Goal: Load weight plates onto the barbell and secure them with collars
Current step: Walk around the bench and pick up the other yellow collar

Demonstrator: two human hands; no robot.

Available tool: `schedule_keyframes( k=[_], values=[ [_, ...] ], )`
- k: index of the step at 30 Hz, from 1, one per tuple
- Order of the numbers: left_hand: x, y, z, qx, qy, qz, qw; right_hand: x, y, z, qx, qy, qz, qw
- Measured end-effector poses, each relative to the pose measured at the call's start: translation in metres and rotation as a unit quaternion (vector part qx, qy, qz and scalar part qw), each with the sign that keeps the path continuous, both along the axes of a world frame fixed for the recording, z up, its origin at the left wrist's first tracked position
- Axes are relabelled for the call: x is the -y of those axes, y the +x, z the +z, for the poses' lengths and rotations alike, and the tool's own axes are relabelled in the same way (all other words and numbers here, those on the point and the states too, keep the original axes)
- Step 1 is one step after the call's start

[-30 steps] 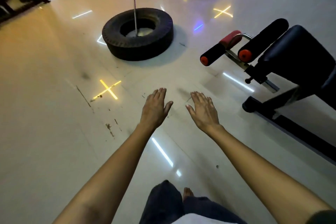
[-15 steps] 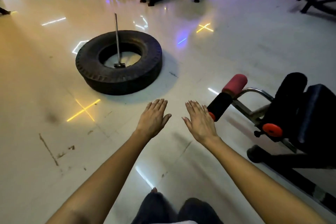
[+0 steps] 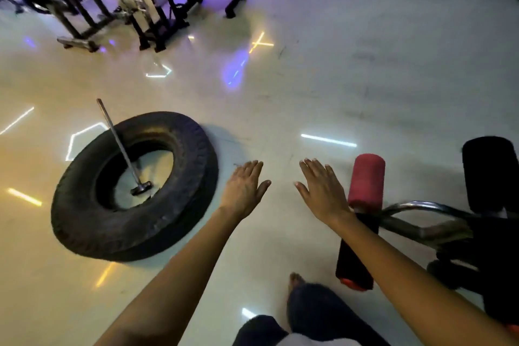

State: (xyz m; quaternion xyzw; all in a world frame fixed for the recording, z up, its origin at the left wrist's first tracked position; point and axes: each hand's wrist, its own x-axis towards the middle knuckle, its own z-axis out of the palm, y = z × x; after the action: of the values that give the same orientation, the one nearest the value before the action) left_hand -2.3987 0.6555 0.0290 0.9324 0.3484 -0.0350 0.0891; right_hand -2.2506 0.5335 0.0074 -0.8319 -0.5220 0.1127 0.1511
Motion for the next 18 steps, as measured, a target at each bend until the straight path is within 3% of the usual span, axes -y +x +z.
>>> schedule_keyframes(
  k=[9,18],
  values=[
    [-0.216,0.186,0.007,0.031,0.003,-0.076,0.997,-0.197,0.168,0.014,-0.005,0.009,-0.073,0.997],
    [-0.418,0.429,0.015,0.059,-0.022,-0.209,0.976,-0.356,0.351,0.015,-0.032,-0.003,-0.231,0.972]
  ],
)
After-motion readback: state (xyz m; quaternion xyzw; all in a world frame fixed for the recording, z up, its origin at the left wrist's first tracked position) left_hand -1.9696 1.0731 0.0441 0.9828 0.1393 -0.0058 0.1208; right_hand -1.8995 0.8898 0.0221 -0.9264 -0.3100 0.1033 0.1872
